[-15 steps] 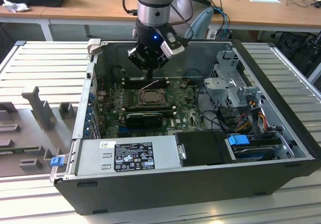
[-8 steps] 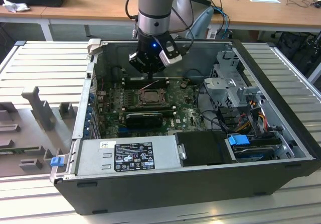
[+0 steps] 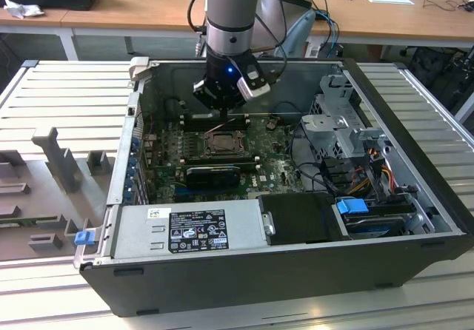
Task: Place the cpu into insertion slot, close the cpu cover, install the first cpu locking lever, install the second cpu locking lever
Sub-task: 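Install the first cpu locking lever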
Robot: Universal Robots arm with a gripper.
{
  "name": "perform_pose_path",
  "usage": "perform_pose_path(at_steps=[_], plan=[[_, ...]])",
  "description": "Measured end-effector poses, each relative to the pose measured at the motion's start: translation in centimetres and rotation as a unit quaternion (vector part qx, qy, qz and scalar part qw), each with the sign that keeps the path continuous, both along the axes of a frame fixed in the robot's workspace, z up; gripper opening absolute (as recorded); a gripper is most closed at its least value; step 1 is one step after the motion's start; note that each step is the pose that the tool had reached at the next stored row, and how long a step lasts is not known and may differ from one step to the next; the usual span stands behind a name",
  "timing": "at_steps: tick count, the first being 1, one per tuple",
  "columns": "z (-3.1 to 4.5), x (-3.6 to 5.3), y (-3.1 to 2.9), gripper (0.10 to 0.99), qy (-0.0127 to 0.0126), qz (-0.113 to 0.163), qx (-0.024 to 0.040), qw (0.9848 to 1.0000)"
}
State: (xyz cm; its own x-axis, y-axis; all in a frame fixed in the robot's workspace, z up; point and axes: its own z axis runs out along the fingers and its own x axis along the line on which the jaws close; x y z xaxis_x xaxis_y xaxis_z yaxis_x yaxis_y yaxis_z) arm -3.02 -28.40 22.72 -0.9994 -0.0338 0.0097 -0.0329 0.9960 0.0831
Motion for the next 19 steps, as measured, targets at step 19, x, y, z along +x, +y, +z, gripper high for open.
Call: perform_pose_path(at_steps=[19], plan=[[-1.29, 1.00, 0.14, 0.106, -0.0035, 0.003, 0.0001, 1.0000]])
